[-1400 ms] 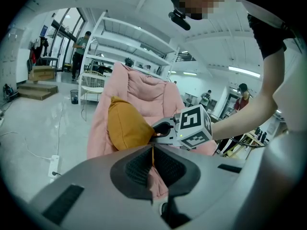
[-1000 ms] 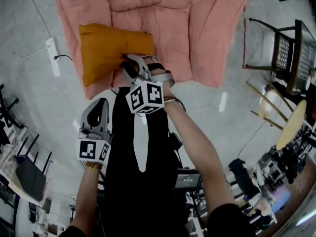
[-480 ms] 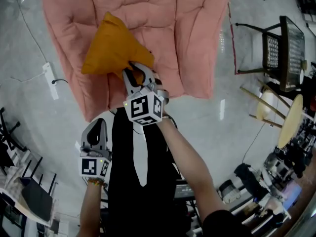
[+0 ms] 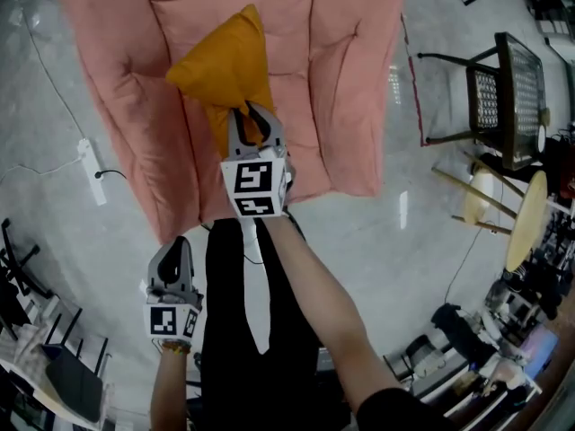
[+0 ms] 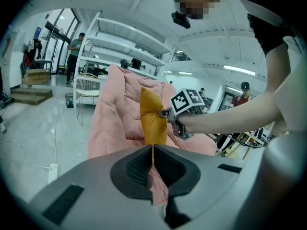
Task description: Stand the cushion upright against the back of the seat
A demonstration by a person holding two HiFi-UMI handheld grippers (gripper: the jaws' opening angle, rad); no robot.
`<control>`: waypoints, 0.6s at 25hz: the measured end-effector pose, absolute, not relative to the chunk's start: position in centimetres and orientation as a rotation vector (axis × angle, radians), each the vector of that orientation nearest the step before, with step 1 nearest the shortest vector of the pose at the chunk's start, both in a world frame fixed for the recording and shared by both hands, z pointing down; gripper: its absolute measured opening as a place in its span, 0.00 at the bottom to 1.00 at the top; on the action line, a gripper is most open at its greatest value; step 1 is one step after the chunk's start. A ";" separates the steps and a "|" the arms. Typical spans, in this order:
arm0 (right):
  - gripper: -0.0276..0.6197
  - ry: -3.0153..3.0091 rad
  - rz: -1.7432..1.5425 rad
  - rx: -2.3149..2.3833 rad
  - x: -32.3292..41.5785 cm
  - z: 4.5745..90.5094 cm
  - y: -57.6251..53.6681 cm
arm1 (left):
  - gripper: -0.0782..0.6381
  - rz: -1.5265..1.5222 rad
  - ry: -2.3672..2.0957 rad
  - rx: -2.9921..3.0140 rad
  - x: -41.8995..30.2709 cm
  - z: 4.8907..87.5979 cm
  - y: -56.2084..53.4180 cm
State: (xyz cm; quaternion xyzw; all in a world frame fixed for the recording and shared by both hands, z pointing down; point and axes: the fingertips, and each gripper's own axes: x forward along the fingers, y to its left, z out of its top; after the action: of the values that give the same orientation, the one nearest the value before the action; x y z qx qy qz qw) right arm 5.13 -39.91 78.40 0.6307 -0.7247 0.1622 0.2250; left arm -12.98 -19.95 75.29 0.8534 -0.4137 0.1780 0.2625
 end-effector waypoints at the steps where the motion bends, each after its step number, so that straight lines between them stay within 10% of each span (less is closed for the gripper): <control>1: 0.18 -1.980 0.465 1.780 5.5 78.5 -40.4 | 0.14 0.484 -1.120 2.306 -13.1 75.3 -20.0; 15: 0.17 -1.863 0.451 2.072 8.8 77.7 -48.7 | 0.14 0.470 -1.160 2.251 -15.2 75.7 -21.9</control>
State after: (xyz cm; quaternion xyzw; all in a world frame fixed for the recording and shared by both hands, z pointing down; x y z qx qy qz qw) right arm 8.75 -48.73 77.75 0.7248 -0.6516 0.1577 0.1587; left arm -15.24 -21.90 75.69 0.8393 -0.4323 0.1754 0.2793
